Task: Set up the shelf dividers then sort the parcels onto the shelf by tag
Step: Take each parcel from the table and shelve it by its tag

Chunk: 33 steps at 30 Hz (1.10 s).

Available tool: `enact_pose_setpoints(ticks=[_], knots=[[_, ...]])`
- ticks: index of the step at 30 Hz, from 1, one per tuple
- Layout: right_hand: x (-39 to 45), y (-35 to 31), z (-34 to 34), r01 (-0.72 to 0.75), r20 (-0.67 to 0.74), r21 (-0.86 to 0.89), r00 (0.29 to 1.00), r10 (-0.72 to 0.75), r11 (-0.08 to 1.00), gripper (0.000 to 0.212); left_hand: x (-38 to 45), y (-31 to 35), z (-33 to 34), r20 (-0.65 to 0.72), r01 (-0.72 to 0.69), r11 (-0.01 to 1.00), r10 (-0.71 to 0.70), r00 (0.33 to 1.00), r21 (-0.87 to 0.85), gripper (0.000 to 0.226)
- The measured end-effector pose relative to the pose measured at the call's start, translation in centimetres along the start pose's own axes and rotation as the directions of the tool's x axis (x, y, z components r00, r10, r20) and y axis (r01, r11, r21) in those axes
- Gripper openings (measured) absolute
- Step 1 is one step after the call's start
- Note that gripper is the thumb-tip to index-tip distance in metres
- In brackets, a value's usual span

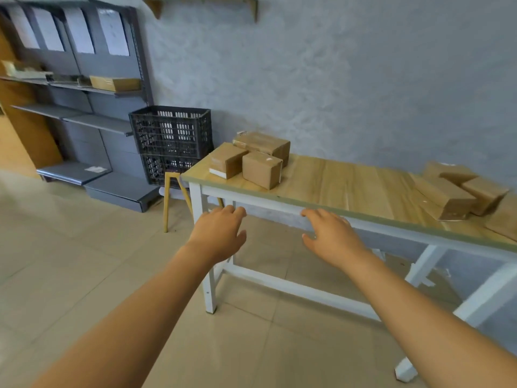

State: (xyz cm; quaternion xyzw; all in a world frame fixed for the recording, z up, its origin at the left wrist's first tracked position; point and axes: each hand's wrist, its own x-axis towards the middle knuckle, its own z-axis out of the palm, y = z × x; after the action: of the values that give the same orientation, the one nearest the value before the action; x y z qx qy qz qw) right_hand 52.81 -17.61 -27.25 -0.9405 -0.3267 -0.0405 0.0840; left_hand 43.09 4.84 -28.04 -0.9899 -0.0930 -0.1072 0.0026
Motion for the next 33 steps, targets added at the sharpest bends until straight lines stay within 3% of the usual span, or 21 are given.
enact_pose_setpoints(ticks=[10,17,21,24,26,30,33], knots=[[16.5,3.5,2.9,-0.055,0.026,0.059,0.998,0.053,0.997,0.052,16.2,-5.3,3.6,-0.013,-0.006,0.999,0.005,1.0,-0.054,0.045],[28.2,6.6,5.2,-0.086,0.031,0.272,0.996,0.08,0.959,0.055,26.9,-7.4,6.2,0.008,0.078,0.99,-0.078,0.997,-0.121,0.044],[34.5,7.4,6.0,-0.141,0.096,0.409,0.989,0.111,0.902,0.08,32.2,-8.7,6.9,0.019,0.151,0.955,-0.151,0.988,-0.256,0.044],[37.4,6.7,6.7,-0.191,0.201,0.493,0.974,0.103,0.849,0.108,34.5,-9.8,7.8,0.135,0.2,0.921,-0.163,0.977,-0.334,0.042],[38.5,6.0,7.5,-0.19,0.269,0.492,0.961,0.06,0.85,0.115,35.8,-10.3,8.4,0.216,0.228,0.904,-0.157,0.964,-0.362,0.041],[39.9,5.3,8.6,-0.227,0.312,0.503,0.948,0.07,0.834,0.096,38.0,-10.7,8.8,0.317,0.244,0.918,-0.141,0.938,-0.314,0.044],[40.1,5.1,8.8,-0.247,0.329,0.477,0.94,0.089,0.844,0.089,38.9,-11.1,9.0,0.403,0.293,0.879,-0.13,0.906,-0.377,0.047]])
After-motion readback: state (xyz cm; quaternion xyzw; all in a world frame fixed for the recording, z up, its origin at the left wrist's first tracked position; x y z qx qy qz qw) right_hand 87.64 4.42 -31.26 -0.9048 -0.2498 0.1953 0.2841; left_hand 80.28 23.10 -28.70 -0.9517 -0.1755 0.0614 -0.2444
